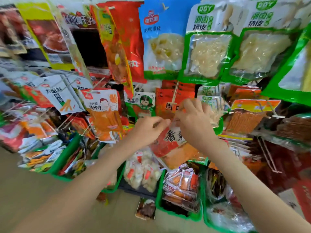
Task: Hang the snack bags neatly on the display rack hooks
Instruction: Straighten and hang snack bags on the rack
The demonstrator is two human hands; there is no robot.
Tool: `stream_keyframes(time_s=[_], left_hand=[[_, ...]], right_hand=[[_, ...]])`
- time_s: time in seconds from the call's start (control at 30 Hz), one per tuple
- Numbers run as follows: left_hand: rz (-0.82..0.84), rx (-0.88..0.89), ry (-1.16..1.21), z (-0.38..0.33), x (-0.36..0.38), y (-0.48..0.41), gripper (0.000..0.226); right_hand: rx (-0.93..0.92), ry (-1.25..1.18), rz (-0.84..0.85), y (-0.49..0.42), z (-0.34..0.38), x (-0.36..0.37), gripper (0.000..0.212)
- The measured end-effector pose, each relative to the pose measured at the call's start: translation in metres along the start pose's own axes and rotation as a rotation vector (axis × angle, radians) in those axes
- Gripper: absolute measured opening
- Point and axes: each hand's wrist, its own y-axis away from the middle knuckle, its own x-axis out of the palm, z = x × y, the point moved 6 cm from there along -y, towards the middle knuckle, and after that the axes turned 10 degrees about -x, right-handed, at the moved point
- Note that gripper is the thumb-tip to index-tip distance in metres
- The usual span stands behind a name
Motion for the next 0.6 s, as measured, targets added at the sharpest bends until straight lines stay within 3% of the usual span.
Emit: stream_keyframes(time_s=[0.1, 0.2, 0.33, 0.5, 0.6], left_hand=[[0.144, -0.016, -0.174, 0.048, 0.008, 0.016, 0.024], [0.137, -0.058, -0.409, 0.11, 0.004, 0.028, 0.029], [0.181, -0.073, -0.454, 0.201, -0.007, 0.031, 0.031], [0.29, -0.102, -0.512, 0.313, -0.017, 0.04, 0.026], [0.403, -0.099, -0.587, 0.367, -0.01, 0.051, 0.026]], right_hand=[[-0.081, -0.144, 0.068, -0.002, 0.04, 0.031, 0.006], [-0.091, -0.288, 0.235, -0.01, 0.09, 0.065, 0.009], [-0.042, -0.336, 0.581, -0.02, 0.161, 0.128, 0.021], [-0.043, -0.363, 0.782, -0.019, 0.251, 0.219, 0.021], [-0.092, -0.358, 0.996, 0.0, 0.299, 0.281, 0.023]])
